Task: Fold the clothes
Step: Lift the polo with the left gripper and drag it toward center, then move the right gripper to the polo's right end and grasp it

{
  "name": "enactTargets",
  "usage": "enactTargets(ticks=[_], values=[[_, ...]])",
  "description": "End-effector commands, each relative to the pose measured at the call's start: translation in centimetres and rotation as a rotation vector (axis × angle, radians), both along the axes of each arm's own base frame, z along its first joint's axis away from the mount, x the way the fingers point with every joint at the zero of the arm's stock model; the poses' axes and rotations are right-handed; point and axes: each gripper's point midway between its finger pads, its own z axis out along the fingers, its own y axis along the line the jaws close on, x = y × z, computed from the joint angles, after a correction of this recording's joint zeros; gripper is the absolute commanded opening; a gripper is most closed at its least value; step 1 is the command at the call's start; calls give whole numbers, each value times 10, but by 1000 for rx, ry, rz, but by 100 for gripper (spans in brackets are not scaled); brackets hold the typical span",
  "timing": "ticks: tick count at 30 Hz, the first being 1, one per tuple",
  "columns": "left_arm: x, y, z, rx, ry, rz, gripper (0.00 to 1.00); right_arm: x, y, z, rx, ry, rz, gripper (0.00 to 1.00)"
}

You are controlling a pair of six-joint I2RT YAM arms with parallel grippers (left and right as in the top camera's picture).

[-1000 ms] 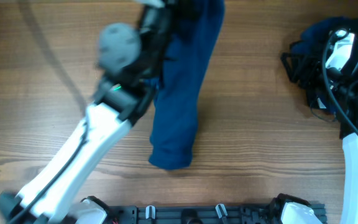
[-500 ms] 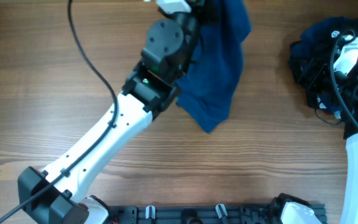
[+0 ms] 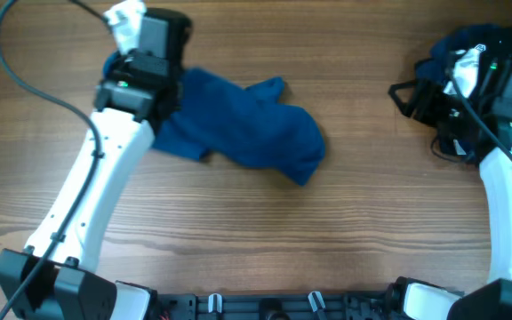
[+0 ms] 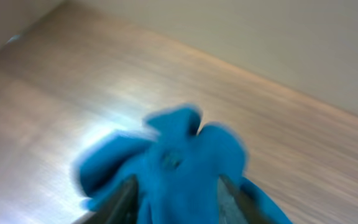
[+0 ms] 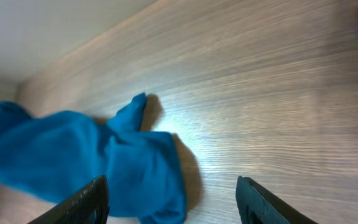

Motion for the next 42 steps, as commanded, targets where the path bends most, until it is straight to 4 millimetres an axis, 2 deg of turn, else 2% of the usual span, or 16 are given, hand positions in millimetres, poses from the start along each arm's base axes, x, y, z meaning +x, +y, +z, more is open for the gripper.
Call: enactTargets(ticks=[1,5,10,14,23,26,28,32,33,35,37,40,42], values=[[-14,37,10,19,14,92,69,5,28,1,-31,-27,102,66],[-15,41,6,-9,26,87,84,5,52,-21,-81,37,146,66],[-10,18,-3,-113,50,-13,85,1,76,-62,-110,161,201,64],[-8,1,-9,-189,69,-86,86,4,103,-99,-105,239,255,62],[-14,0,-20,-192,123,-89,86,11,140,-150,-107,287,328,62],[-12,-4,-28,-207,144,-103,96,10,142,-163,-140,309,325,62],[-10,-6,-35,-214,160,-107,96,11,139,-168,-170,325,295,60],[-7,-11,-47,-232,191,-116,99,14,135,-170,-205,315,277,27],[-7,-12,-49,-237,197,-118,100,16,134,-170,-213,309,273,21],[-6,-13,-54,-241,207,-121,99,19,133,-169,-222,296,266,20],[-5,-14,-59,-240,221,-119,99,21,132,-169,-227,290,261,4],[-6,-13,-67,-237,248,-116,99,23,132,-165,-228,279,258,4],[-6,-13,-71,-236,262,-114,98,25,132,-150,-221,252,258,4]])
